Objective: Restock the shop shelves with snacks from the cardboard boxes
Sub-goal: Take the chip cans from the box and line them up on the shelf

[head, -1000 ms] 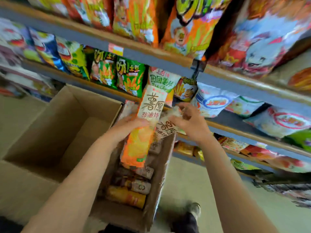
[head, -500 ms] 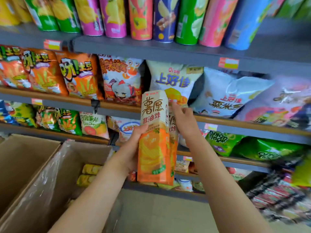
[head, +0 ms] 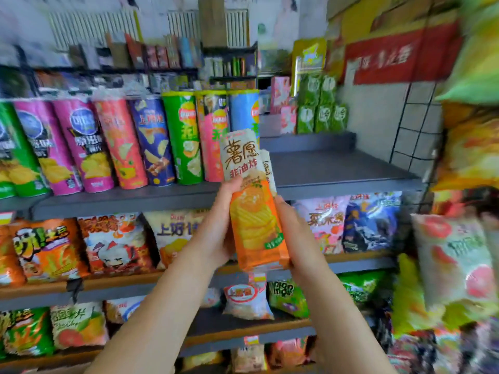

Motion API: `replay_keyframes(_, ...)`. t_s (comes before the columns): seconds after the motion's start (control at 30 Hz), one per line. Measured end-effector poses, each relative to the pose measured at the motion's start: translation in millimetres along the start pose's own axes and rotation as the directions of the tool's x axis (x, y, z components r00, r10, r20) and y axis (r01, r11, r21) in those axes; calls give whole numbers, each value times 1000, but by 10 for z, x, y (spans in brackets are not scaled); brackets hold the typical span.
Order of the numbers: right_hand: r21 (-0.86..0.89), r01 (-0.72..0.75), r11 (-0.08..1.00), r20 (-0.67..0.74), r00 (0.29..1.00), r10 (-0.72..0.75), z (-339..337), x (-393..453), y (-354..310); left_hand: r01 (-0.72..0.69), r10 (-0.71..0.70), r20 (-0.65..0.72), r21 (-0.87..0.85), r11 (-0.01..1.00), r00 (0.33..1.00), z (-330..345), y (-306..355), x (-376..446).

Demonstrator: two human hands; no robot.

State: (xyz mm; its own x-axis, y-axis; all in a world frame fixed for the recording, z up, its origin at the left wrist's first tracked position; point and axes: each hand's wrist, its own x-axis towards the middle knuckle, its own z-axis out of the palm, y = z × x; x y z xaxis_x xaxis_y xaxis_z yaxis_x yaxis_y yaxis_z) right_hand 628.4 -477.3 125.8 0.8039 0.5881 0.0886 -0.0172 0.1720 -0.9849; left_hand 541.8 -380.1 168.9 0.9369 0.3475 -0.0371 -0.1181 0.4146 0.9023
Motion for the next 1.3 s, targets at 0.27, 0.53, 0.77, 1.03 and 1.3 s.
replay_keyframes(0.27,172,113,979,192,971,-145,-349,353,-596,-331,339,20,282,901,940,493,332,719)
replay_keyframes(0.53,-1,377,926,135,918,-374,-754,1051,-940,-465,448,137,381,799,883,781,532,1356)
replay_keyframes(0.77,-240,496,835,191,867,-460,-1087,1561,-668,-390,346,183,365,845,920,678,336,1746)
replay_keyframes(1.03,-391,496,775,296,866,-404,-1013,1987,-692,-344,361,87,569,747,928,690,377,1917)
replay_keyframes(1.3,-455,456,765,351,882,-316,-900,2218,-635,-379,459,63,666,642,886,640,399,1931)
